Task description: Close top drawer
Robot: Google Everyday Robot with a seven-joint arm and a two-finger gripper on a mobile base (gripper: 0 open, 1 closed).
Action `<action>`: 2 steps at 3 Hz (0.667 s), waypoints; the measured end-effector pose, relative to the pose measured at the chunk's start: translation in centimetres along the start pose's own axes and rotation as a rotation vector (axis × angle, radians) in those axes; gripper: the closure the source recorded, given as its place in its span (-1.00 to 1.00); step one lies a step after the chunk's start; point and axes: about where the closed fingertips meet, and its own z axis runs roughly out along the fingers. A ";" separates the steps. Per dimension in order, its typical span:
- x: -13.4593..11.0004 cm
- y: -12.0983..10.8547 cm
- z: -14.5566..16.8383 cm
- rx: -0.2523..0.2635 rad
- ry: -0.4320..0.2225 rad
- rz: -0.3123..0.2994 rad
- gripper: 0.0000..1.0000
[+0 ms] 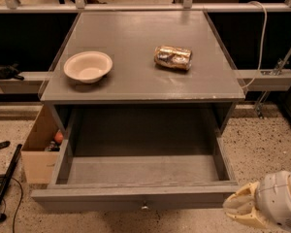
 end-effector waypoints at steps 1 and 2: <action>-0.1 0.0 0.4 -0.007 0.003 -0.002 1.00; -0.3 0.0 1.2 -0.022 0.005 -0.007 1.00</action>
Offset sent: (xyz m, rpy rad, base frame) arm 0.0053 0.0139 -0.0164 0.0052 0.0313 0.0291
